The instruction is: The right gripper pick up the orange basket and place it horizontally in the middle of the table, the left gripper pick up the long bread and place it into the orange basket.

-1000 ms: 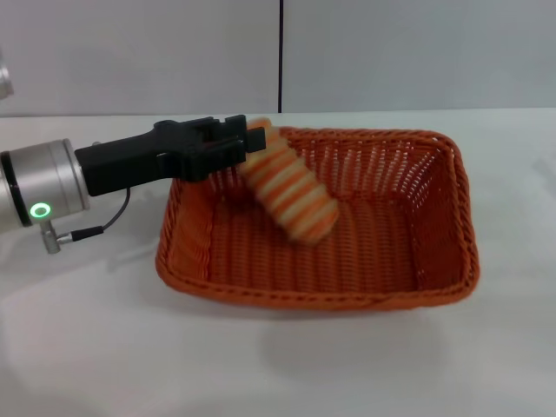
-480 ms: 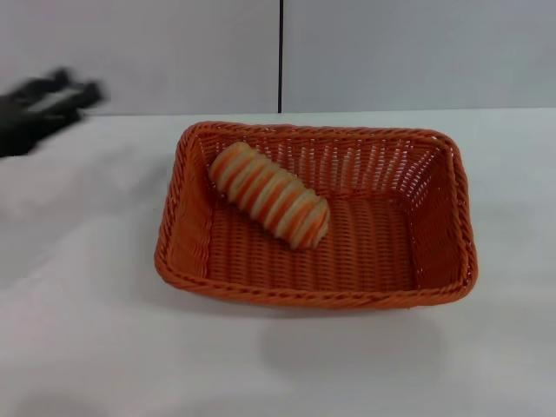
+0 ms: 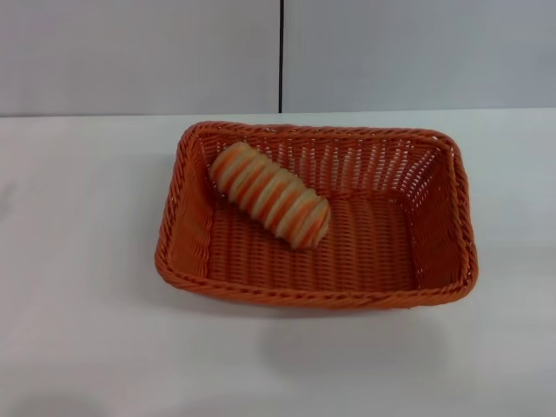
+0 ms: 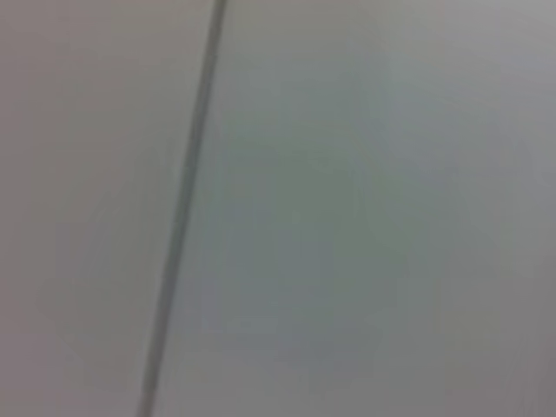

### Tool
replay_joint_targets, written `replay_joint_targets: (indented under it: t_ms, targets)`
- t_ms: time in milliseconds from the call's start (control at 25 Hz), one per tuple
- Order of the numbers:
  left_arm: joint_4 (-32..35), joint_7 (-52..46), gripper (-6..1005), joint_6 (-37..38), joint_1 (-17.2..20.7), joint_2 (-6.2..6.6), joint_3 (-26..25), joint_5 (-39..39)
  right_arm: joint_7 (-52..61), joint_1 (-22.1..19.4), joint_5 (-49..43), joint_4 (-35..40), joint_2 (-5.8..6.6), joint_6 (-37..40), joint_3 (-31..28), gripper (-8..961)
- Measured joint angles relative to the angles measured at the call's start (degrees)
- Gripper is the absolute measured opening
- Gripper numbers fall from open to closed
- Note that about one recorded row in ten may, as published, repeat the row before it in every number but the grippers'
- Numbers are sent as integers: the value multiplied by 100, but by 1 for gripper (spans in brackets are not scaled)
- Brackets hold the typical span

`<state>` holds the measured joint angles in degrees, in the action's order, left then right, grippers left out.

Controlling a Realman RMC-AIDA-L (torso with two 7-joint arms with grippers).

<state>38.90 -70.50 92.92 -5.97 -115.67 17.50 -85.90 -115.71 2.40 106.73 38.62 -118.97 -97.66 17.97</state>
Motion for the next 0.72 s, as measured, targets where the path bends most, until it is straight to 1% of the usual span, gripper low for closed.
replay_joint_targets:
  t_ms: [40,80,120,160,200,240,280,320,360,400,440,560,600,640,680,720]
  targets:
    - [-264,505,825,0,53,-73,-332,-1,-701,4,2,-517,4,-4,-201,606]
    - [-264,505,824,0,53,-73,-332,-1,-701,4,2,-517,4,-4,-201,606]
    - [-393,714,824,-1,69,-107,-452,-4,-1024,21,3,-791,12,7,-319,606]
    - [-636,1109,823,-6,89,-167,-647,-1,-1425,84,5,-1230,15,21,-591,606]
    - [-894,1422,822,3,100,-208,-806,-1,-1643,172,9,-1508,10,20,-823,606]
    - [-894,1422,822,3,100,-208,-806,-1,-1643,172,9,-1508,10,20,-823,606]
    - [-1043,1565,821,27,104,-214,-871,0,-1786,245,10,-1671,8,36,-893,606]
    - [-1197,1688,820,59,106,-215,-926,1,-1786,245,10,-1671,8,36,-893,606]
    - [-1287,1766,820,93,108,-216,-970,1,-1880,296,10,-1757,11,67,-920,606]
    - [-1501,2022,819,221,108,-225,-1123,8,-2062,420,12,-1897,14,151,-983,606]
    - [-1501,2022,818,221,108,-225,-1123,8,-2062,420,12,-1897,14,151,-983,606]
    - [-1820,2526,815,532,98,-231,-1338,14,-2412,582,18,-2090,4,217,-1107,606]
    - [-1820,2526,814,532,98,-231,-1338,14,-2412,582,18,-2090,4,217,-1107,606]
    - [-2019,2780,813,692,101,-231,-1445,17,-2499,633,20,-2152,1,215,-1187,606]
    - [-2019,2780,813,692,101,-231,-1445,17,-2557,695,22,-2201,2,204,-1308,606]
    - [-2160,2874,813,729,104,-233,-1516,18,-2562,731,23,-2219,3,201,-1395,606]
